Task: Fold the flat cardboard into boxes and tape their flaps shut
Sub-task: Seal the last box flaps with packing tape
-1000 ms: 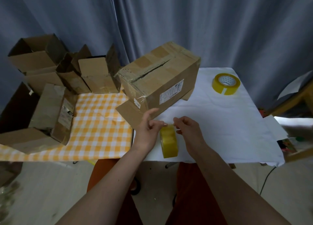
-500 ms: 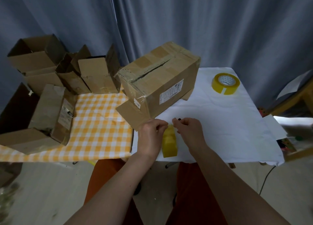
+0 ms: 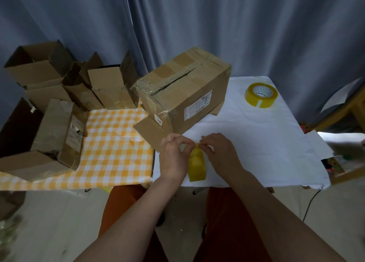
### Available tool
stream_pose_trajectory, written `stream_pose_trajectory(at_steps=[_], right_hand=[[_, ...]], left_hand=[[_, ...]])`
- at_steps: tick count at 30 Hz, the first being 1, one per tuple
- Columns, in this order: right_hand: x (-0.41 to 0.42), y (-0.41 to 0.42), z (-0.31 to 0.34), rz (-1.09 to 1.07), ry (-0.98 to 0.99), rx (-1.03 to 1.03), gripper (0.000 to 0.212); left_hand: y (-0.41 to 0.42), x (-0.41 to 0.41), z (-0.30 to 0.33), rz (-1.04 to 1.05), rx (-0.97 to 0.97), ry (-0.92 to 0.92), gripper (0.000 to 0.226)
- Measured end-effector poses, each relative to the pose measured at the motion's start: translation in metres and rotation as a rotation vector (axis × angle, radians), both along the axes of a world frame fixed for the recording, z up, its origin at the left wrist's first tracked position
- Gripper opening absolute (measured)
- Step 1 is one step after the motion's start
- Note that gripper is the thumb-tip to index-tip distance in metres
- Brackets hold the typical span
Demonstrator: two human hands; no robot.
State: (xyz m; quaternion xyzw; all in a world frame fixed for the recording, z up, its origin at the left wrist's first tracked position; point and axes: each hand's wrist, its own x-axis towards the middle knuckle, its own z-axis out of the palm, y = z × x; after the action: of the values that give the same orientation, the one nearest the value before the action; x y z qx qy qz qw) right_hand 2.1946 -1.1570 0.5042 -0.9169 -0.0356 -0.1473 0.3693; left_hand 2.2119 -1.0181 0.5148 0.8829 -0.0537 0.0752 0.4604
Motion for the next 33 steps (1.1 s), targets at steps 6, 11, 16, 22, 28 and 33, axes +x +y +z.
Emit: stream_pose_trajectory(at_steps=[6, 11, 16, 22, 28, 33], right_hand=[[0.002, 0.007, -0.025, -0.207, 0.571, 0.203, 0.059], [-0.005, 0.017, -0.041, -0.048, 0.64, 0.312, 0.029], [-0.014, 0.001, -0.041, -0.078, 0.466, -0.019, 0.017], [-0.025, -0.042, -0.032, -0.168, 0.234, -0.57, 0.029], [-0.034, -0.067, -0.044, -0.233, 0.235, -0.649, 0.035], [-0.03, -0.073, -0.057, -0.23, 0.507, -0.692, 0.04]], left_hand=[[0.008, 0.007, -0.003, 0.041, -0.12, 0.042, 0.007], [0.011, 0.014, -0.007, 0.047, -0.117, 0.02, 0.014], [0.022, 0.021, -0.011, 0.107, -0.102, -0.039, 0.028], [0.019, 0.014, -0.03, 0.075, -0.052, 0.044, 0.024], [0.019, 0.011, -0.041, 0.064, 0.023, 0.111, 0.026], [0.028, 0.016, -0.045, 0.065, 0.074, 0.124, 0.026]])
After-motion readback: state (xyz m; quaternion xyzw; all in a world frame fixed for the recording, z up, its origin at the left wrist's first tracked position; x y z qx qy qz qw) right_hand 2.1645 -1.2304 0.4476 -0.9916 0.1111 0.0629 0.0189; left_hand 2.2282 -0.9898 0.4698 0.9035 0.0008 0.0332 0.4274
